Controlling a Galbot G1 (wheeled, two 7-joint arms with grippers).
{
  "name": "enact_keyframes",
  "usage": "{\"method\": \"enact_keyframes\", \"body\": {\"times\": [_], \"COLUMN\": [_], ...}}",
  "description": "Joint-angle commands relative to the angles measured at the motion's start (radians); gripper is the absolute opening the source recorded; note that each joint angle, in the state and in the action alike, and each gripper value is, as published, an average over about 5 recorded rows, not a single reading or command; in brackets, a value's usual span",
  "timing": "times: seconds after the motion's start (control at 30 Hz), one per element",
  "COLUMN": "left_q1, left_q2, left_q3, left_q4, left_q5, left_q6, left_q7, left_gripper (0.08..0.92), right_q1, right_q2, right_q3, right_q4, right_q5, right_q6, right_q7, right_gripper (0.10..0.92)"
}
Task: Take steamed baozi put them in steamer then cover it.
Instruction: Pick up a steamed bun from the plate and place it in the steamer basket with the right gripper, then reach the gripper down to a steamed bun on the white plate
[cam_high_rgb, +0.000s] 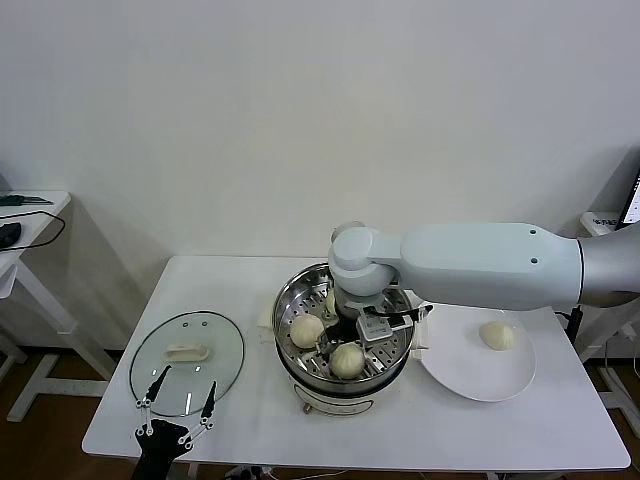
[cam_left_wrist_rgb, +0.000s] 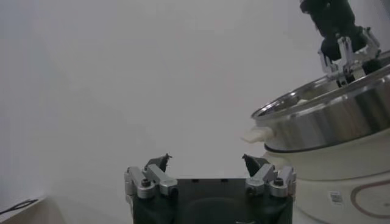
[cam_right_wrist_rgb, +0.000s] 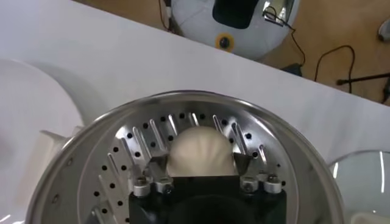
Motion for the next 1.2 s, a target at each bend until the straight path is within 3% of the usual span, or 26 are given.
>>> {"method": "enact_keyframes", "body": {"times": [0.03,0.3,0.47,0.63,0.8,1.2], "left_q1": [-0.001,-0.005,-0.007,-0.009,-0.005,0.008], "left_q2": [0.000,0.002,0.005,0.008,0.009,0.004], "left_q3": [0.002,0.014,0.021,0.021,0.018,0.010], "left_q4": [0.002,0.003,0.001,0.000,-0.002,0.001], "left_q5": [0.000,0.004,0.006,0.006,0.006,0.007], "left_q6": [0.000,0.002,0.004,0.004,0.005,0.005], "left_q7": [0.000,0.001,0.001,0.001,0.002,0.001], "left_gripper": [0.823,0.823,0.823,0.823,0.823,0.823], "right_q1": [0.014,0.037,0.065,0.014,-0.119,-0.398], "right_q2": [-0.058,-0.278,-0.374,-0.444,-0.482,-0.430], "right_q3": [0.063,0.186,0.205,0.171,0.176,0.284], "right_q4": [0.000,-0.215,-0.409,-0.556,-0.674,-0.823], "right_q5": [0.046,0.473,0.589,0.559,0.462,0.314], "right_q6": [-0.042,-0.345,-0.531,-0.608,-0.584,-0.559], "right_q7": [-0.024,-0.034,-0.100,-0.127,-0.095,-0.005], "right_gripper": [0.822,0.823,0.823,0.823,0.823,0.823]}}
